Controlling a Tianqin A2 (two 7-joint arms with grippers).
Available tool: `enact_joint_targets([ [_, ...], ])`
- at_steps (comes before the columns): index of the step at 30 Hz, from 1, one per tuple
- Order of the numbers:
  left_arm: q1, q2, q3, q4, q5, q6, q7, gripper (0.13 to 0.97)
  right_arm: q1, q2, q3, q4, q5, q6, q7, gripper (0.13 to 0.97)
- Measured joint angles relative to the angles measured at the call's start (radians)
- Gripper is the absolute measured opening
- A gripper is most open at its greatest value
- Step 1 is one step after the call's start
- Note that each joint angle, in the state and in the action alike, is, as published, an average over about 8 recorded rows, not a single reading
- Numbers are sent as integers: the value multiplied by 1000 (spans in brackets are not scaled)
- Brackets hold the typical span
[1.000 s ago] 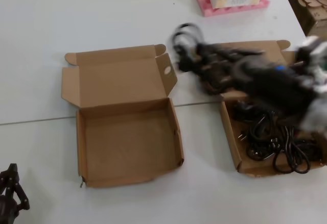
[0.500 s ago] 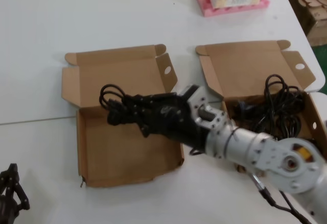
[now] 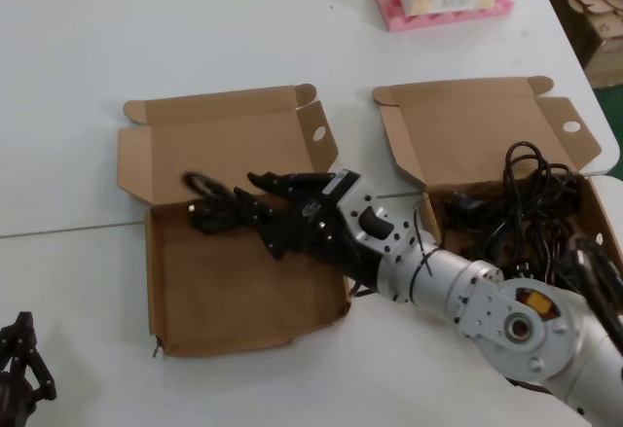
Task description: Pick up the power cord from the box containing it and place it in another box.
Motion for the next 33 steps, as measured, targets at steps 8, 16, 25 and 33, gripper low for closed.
enact_joint_targets([
  [8, 0, 0, 0, 0, 0, 0, 0, 163, -86, -1, 154, 90, 27, -61, 0, 247],
  [16, 0, 0, 0, 0, 0, 0, 0, 163, -177, -63, 477, 261, 120, -140, 0, 396],
  [25, 0, 0, 0, 0, 0, 0, 0, 163, -207, -129, 677, 386, 182, -137, 0, 587],
  [33, 0, 0, 0, 0, 0, 0, 0, 188, -254, -130, 693, 386, 187, -118, 0, 755],
])
